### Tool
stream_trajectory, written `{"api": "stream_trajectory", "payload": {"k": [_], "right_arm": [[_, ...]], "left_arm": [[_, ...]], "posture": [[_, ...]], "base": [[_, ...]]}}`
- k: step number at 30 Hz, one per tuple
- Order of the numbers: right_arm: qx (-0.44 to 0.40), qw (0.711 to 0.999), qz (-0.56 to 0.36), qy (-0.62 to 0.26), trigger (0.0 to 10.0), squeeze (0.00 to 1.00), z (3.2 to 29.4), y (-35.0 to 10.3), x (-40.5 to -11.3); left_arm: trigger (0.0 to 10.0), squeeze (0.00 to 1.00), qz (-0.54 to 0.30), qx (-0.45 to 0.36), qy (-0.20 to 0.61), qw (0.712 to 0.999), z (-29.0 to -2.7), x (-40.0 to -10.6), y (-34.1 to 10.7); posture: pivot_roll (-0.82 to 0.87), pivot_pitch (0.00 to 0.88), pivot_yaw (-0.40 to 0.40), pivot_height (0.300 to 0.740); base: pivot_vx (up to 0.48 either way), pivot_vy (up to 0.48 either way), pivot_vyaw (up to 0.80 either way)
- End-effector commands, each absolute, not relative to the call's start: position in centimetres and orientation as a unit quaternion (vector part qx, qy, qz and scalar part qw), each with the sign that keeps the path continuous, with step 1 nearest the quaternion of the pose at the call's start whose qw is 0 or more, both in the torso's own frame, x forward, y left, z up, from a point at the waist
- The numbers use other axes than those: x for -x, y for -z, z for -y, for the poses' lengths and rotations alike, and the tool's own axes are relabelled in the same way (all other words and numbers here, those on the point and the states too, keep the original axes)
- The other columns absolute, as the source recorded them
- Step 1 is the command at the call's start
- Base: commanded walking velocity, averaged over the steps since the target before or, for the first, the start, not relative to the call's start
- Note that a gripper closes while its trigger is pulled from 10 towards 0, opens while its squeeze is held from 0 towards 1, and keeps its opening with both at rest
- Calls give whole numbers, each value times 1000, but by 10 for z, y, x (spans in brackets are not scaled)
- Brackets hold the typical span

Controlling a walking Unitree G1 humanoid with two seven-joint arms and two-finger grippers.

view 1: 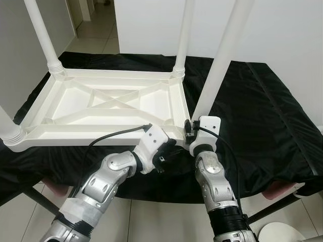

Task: Building children table

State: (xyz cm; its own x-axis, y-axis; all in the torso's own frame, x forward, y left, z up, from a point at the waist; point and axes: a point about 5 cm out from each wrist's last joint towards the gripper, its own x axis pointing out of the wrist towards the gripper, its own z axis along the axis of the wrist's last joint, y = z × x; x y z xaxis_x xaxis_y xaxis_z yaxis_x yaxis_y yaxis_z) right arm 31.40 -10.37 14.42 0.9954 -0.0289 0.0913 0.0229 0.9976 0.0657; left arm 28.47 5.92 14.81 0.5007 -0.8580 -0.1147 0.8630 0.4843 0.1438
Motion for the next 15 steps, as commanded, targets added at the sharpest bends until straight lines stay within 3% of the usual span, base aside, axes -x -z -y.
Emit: {"api": "stream_trajectory", "payload": {"k": [1,4,5,9,10,13,14,15], "right_arm": [[-43,997,63,18,10000,165,107,-152,-312],[-45,997,64,16,10000,165,107,-152,-312],[-43,997,68,13,10000,1000,107,-152,-311],[-38,997,68,7,10000,1000,110,-149,-308],[-38,997,63,-4,10000,839,112,-146,-308],[-38,997,59,-11,10000,839,114,-144,-308],[-36,997,58,-25,10000,0,115,-143,-307],[-36,997,58,-34,10000,0,116,-142,-307]], "left_arm": [[10000,0,-20,-92,530,842,-60,-283,-146],[10000,0,-20,-92,530,843,-60,-283,-146],[10000,0,-19,-93,529,843,-60,-284,-147],[10000,0,-17,-93,528,844,-60,-284,-147],[10000,0,-17,-93,528,844,-60,-284,-147],[10000,0,-17,-93,528,844,-59,-283,-147],[10000,0,-16,-92,527,844,-59,-283,-147],[10000,0,-16,-91,527,845,-59,-283,-147]], "posture": [[-10,46,-15,740],[-10,46,-15,740],[-9,46,-14,740],[-10,49,-16,740],[-10,49,-16,740],[-10,49,-16,740],[-10,48,-17,740],[-10,48,-17,740]], "base": [[0,0,0],[0,0,0],[0,0,0],[0,0,0],[0,0,0],[0,0,0],[0,0,0],[0,0,0]]}}
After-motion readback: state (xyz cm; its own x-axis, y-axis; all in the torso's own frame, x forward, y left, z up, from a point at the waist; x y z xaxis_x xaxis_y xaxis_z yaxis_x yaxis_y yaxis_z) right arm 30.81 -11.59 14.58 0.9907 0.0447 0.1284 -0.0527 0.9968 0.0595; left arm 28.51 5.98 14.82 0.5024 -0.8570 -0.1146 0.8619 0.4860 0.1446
